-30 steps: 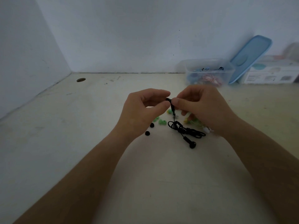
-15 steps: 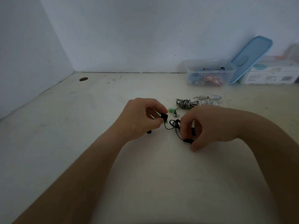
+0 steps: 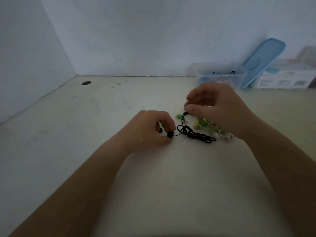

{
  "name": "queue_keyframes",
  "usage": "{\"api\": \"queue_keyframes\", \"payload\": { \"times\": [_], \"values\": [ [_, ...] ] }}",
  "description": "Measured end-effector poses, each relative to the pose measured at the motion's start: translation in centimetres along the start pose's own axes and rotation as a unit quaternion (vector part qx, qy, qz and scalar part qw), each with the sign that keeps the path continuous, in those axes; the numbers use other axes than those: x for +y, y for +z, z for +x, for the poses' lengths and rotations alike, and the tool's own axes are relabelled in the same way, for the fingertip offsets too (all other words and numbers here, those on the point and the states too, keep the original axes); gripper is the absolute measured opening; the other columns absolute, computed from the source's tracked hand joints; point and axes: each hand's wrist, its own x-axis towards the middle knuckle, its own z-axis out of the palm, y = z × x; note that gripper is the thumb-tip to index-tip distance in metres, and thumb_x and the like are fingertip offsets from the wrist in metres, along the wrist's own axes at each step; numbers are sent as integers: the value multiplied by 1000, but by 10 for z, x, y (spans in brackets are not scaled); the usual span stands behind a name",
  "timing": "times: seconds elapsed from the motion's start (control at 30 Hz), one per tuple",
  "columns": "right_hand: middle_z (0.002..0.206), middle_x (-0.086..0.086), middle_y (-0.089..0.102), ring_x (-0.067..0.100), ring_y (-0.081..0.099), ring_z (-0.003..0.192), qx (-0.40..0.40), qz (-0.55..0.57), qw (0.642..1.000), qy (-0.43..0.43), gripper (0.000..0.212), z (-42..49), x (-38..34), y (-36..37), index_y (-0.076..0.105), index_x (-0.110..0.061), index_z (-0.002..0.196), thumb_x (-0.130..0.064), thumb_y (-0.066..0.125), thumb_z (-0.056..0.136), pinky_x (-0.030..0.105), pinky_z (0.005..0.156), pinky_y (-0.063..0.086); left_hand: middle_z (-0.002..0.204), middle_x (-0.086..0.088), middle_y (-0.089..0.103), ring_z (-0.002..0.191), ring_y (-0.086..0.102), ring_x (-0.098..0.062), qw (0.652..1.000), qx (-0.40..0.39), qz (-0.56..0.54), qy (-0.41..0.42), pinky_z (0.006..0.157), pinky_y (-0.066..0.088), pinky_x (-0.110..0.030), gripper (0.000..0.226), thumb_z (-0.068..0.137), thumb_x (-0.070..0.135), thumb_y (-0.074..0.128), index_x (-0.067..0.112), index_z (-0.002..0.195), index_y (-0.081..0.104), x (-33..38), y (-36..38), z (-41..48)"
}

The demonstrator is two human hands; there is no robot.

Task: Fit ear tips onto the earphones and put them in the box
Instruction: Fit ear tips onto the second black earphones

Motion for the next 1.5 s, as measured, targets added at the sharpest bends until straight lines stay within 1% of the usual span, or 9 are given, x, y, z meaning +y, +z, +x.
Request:
{"api": "queue_keyframes", "payload": {
  "times": [0.27,0.43,0.6,0.73,0.87,0.97,1.17,1.33,1.5],
  "values": [
    [82,0,77,8,67,67,2,2,1000,0,6,0,10,12,74,-14,89,-19,74,86,30,67,56,87,16,70,76,62,-6,999,-36,0,-36,63,43,-10,37,67,23,89,37,95,70,-4,-25,-5],
    [81,1,77,9,62,61,-6,19,1000,13,7,0,13,19,74,-11,91,-16,69,92,32,55,52,83,15,68,74,64,-7,994,-58,17,-86,69,53,-24,32,68,21,89,37,88,69,-12,-38,-11],
    [82,8,76,14,64,57,-6,61,998,20,6,0,14,21,73,-6,92,-11,69,91,27,49,52,82,15,67,72,63,-2,990,-53,44,-122,67,49,-21,34,67,25,90,36,87,65,-16,-43,-15],
    [85,17,74,17,66,59,-6,107,994,36,7,1,16,20,72,-1,95,-6,68,91,27,54,56,83,13,68,70,64,-2,985,-63,61,-151,68,54,-26,29,68,32,89,36,86,67,-16,-40,-14],
    [88,14,76,18,68,68,-32,129,990,55,6,1,17,20,73,-6,94,-7,69,90,26,63,58,72,20,68,65,63,2,984,-68,79,-143,60,45,-15,14,75,30,83,35,76,70,-16,-32,-12],
    [89,11,77,19,68,73,-46,114,990,64,6,-1,18,22,73,-11,94,-10,71,88,29,67,60,70,19,68,65,64,1,987,-45,71,-138,62,45,-16,12,78,27,81,34,75,71,-16,-34,-12],
    [90,21,74,35,73,83,-39,132,990,37,8,-2,18,29,69,0,92,-3,72,85,39,74,63,74,-1,72,66,67,-15,968,107,-196,-111,66,56,-25,10,84,3,71,14,85,72,-1,-35,-10],
    [84,14,75,17,71,73,-35,123,992,7,10,-2,19,33,73,0,95,0,64,92,25,69,58,81,-11,72,71,68,-19,924,101,-349,-121,74,57,-31,12,85,-2,68,9,87,70,7,-14,-5],
    [80,4,76,15,73,75,-32,164,986,4,18,0,19,31,74,-10,100,1,65,90,23,74,57,87,-14,74,83,71,-26,902,99,-405,-117,79,57,-32,9,86,1,70,9,92,70,7,-5,-3]
  ]
}}
